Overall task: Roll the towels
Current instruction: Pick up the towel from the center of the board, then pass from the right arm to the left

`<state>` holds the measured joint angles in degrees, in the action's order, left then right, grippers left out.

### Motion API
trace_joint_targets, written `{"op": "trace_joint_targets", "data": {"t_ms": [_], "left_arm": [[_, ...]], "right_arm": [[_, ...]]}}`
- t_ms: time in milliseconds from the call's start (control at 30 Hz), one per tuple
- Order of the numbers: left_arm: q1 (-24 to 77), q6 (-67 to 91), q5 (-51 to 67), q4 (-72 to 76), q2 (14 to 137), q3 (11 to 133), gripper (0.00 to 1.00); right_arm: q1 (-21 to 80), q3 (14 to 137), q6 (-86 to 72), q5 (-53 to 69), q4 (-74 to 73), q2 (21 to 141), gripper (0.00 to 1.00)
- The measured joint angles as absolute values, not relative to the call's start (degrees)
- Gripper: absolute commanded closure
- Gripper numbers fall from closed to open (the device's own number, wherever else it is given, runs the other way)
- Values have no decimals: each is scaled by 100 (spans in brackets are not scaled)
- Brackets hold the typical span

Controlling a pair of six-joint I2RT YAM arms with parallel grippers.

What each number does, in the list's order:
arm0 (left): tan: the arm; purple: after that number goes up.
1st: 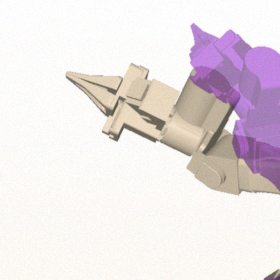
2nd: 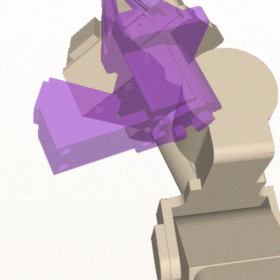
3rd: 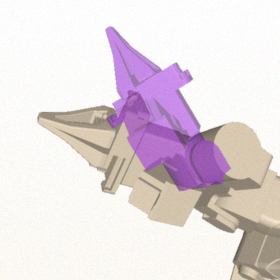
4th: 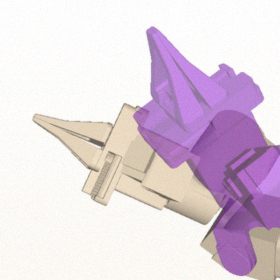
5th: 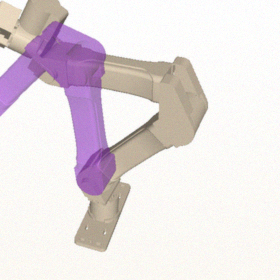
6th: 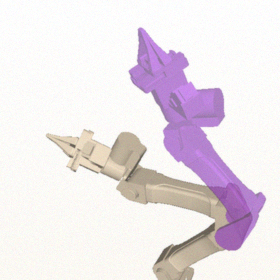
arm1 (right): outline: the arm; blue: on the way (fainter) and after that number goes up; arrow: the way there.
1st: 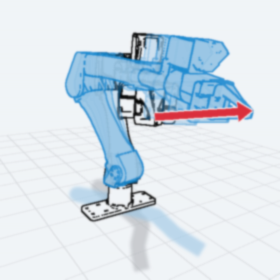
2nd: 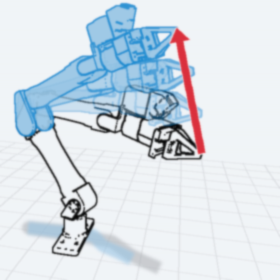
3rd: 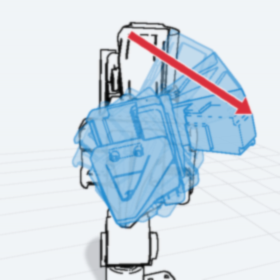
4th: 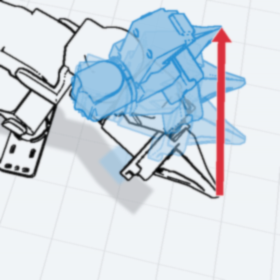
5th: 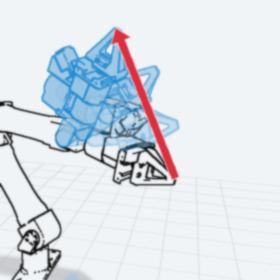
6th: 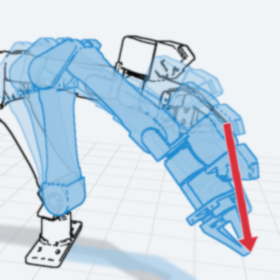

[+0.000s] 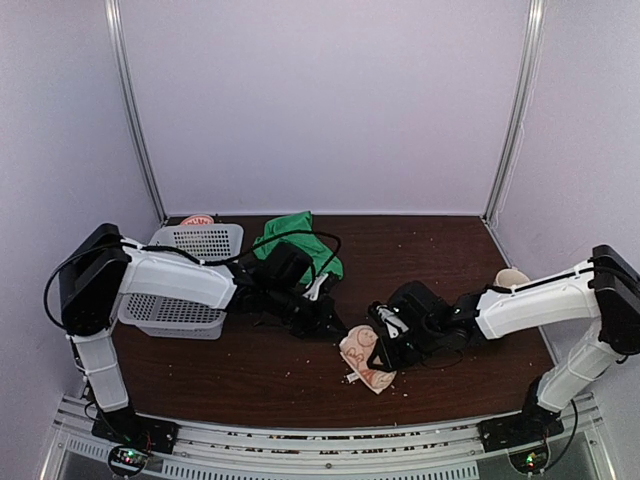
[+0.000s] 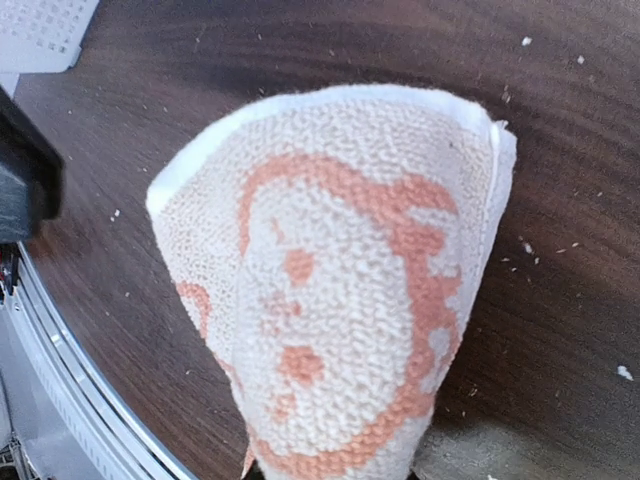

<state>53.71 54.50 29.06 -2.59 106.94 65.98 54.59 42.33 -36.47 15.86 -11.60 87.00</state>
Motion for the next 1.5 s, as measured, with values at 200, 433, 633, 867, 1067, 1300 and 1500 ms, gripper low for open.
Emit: {"op": "trace_joint_targets", "data": {"t_ms": [200,433,633,867,1067,1300,1500], "left_arm": [[5371,5404,2193,-395,9312,6080,76],[5374,5225,1424,-274,8193,5424,27],[5371,5221,1223,711,7467,4639,3],[5374,5210,1310,2392,6816,4272,2],[5374,5196,1594,3483,6873,4333,2],[5374,5527,2187,5192,7513,4445,2],[5395,5791,2536,5957,7725,4567,2]], "right_arm": [[5461,4241,-3688,1247,-1236,7828,100],[5461,4816,-3629,1061,-1544,6943,100],[5461,5505,-3621,1243,-1737,6528,100],[5472,6060,-3800,1809,-1597,6053,100],[5614,6281,-4163,2259,-1111,6007,100],[5830,6344,-4685,2698,-244,6180,100],[5916,6648,-4783,2746,-73,6519,100]]}}
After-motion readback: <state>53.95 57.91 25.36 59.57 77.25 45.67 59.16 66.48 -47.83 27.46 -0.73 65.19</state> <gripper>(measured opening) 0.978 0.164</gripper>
